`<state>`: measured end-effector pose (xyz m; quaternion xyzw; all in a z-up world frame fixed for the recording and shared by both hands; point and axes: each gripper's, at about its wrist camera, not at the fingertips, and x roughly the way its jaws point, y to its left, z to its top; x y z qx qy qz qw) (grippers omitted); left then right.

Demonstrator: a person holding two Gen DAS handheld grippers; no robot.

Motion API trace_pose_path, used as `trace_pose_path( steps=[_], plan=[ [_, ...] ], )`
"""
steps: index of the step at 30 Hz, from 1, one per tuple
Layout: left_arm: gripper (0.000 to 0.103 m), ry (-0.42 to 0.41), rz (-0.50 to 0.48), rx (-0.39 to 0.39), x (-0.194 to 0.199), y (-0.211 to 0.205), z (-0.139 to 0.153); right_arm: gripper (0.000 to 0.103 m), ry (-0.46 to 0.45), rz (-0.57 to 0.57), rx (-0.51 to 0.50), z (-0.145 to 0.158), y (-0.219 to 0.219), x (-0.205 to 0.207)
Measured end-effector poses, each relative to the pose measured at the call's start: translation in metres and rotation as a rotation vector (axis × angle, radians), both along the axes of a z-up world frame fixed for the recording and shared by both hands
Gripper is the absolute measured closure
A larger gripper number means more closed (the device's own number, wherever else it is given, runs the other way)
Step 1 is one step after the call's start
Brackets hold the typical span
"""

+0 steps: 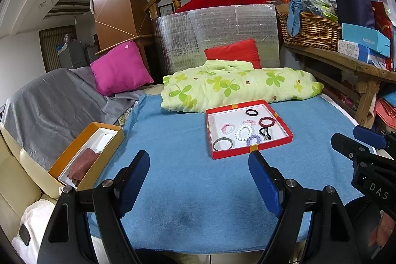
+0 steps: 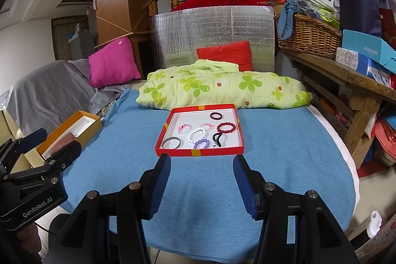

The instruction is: Organize jewelry

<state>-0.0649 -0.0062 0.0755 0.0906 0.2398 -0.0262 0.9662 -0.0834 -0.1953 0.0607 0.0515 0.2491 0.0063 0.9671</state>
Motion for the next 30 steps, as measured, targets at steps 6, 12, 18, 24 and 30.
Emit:
trace_pose_path(
  steps=[6, 12, 18, 24, 30],
  plan=[
    [0.02, 0.005, 0.001, -0.003, 0.002, 0.001, -0.001, 0.046, 0.001, -0.001, -0.001, 0.0, 0.001, 0.0],
    [0.02, 0.015, 0.003, -0.008, 0.007, 0.004, -0.004, 0.046, 0.007, -0.004, -0.01, -0.002, 0.003, 0.005],
    [0.02, 0.022, 0.004, -0.016, 0.016, 0.007, -0.008, 0.046, 0.018, -0.013, -0.018, -0.003, 0.004, 0.014],
    [0.02, 0.032, 0.002, -0.027, 0.029, 0.009, -0.013, 0.046, 0.029, -0.024, -0.03, -0.005, 0.005, 0.025],
    [0.02, 0.041, -0.003, -0.041, 0.049, 0.011, -0.019, 0.046, 0.041, -0.043, -0.045, -0.008, 0.003, 0.04]
  ],
)
